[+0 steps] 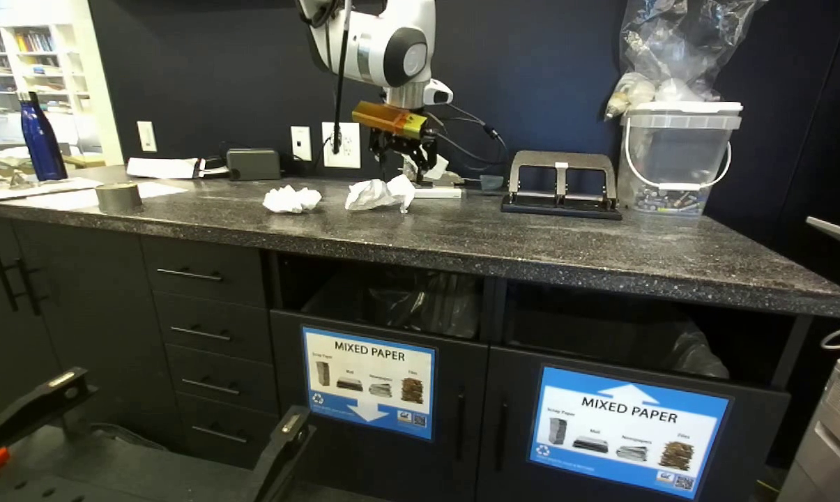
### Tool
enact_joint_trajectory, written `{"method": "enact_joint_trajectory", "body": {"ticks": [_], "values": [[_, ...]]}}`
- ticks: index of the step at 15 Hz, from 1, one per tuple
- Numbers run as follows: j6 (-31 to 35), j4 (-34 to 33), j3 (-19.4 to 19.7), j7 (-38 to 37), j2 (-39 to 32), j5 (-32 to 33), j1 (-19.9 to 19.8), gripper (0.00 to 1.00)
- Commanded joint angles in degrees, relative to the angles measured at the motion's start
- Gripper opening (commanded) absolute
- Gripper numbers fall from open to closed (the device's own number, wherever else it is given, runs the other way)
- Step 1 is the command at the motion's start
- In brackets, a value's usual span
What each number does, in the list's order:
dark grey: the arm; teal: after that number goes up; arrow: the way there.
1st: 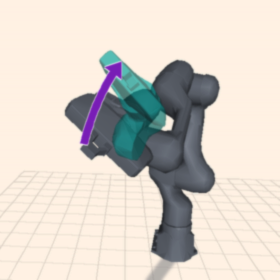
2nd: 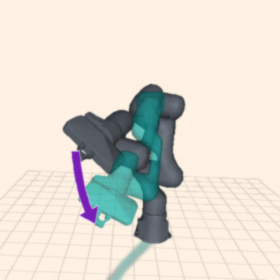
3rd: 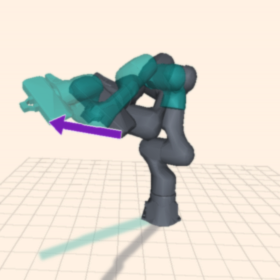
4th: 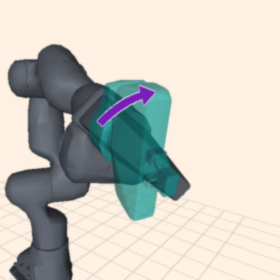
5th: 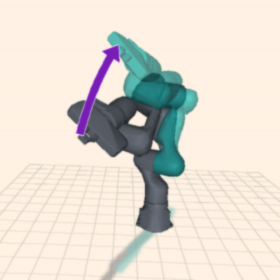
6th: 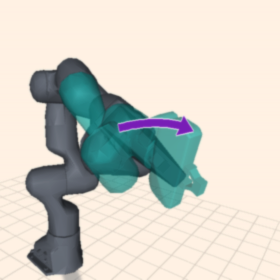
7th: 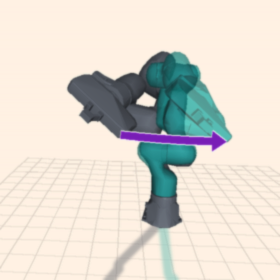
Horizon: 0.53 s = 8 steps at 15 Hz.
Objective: Put the papers in the first bin
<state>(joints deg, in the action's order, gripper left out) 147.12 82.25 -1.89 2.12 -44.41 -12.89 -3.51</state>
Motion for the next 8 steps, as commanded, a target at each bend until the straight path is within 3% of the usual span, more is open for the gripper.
{"method": "enact_joint_trajectory", "body": {"ticks": [1,8], "values": [[-3.76,-7.83,2.12,-9.62,-4.65,2.28,3.34,1.0],[-12.88,-17.77,4.36,-22.25,-11.32,5.27,8.35,1.0]]}}
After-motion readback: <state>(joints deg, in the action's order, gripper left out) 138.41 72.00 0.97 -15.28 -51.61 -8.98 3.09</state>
